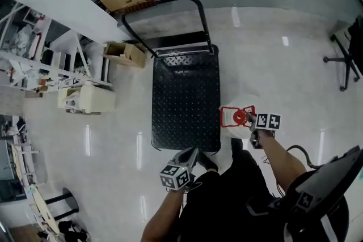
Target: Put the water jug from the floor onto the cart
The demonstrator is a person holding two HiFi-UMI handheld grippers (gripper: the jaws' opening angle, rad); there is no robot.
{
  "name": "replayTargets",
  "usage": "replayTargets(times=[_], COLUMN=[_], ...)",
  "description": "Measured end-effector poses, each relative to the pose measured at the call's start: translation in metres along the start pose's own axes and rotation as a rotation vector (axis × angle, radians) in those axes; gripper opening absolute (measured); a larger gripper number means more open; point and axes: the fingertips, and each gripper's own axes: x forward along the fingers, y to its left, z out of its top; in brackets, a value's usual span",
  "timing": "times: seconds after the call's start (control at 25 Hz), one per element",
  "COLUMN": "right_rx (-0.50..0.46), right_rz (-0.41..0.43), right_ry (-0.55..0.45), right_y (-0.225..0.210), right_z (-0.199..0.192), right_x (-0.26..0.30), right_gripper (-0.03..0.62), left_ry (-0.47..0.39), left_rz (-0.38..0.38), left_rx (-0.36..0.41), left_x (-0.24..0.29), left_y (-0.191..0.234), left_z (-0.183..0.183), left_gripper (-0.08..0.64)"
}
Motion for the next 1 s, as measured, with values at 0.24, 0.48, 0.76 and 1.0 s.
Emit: replayTargets(times=[0.24, 0.48, 0.76, 1.0], right_rx=[-0.129, -0.233, -0.295, -0.32], right_rz=[0.076, 0.147, 0.236, 0.274], right_ry=[0.012, 0.06, 0.136, 0.204], right_y=[0.097, 0.193, 0.304, 0.37], right_z=[0.007, -0.004, -0.044, -0.088], right_x=[0.0, 0.038, 0.106, 0.157], right_gripper=[0.043, 0.043, 0.043, 0.043], left_ry=[-0.119, -0.23, -0.333, -0.387], left_rz=[0.065, 0.115, 0.21, 0.285], left_rx=[-0.036, -0.053, -0.071, -0.108], left_x=[-0.05, -0.095, -0.163, -0.214], left_y=[0.038, 0.07, 0.113, 0.144], left_z=[0.003, 0.015, 0.022, 0.006], left_gripper=[-0.008, -0.008, -0.008, -0.008])
